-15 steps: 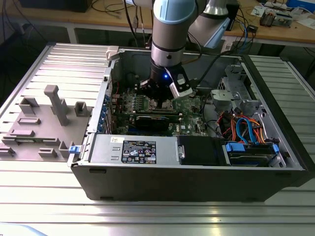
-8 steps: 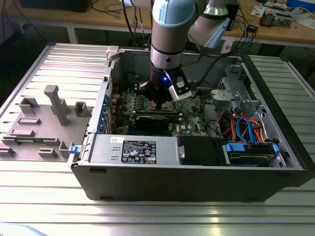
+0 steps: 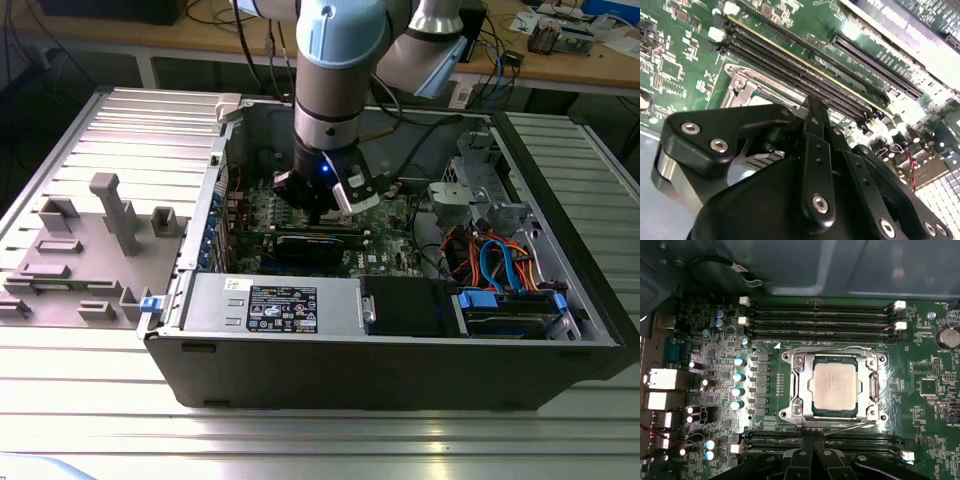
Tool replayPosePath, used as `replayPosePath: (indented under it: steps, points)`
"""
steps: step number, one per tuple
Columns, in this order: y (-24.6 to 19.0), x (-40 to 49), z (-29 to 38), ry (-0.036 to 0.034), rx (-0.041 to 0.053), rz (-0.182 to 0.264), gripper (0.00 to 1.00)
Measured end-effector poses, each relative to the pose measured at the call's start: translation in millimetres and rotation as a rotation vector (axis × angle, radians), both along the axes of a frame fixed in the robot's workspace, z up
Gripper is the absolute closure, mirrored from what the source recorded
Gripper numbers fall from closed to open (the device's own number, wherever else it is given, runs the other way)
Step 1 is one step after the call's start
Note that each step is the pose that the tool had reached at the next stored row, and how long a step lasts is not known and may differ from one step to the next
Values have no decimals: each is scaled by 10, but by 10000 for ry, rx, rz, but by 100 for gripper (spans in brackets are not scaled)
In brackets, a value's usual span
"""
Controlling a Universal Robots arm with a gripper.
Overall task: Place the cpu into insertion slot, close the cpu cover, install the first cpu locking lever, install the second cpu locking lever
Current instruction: 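Install the second cpu locking lever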
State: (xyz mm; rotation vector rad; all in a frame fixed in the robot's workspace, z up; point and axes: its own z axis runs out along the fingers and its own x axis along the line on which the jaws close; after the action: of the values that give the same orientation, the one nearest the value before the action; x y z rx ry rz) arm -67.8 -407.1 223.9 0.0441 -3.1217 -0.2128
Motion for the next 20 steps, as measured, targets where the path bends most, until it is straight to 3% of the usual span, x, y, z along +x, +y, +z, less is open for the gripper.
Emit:
replayPosePath:
  steps: [5, 11, 14, 17, 20]
  points:
    - [-6, -97, -29, 0, 193, 11, 89]
    - [-21, -102, -45, 1, 262, 13, 89]
    - [-67, -104, -45, 1, 392, 12, 89]
    - [-92, -110, -55, 10, 668, 12, 89]
    - [-120, -115, -68, 10, 858, 11, 89]
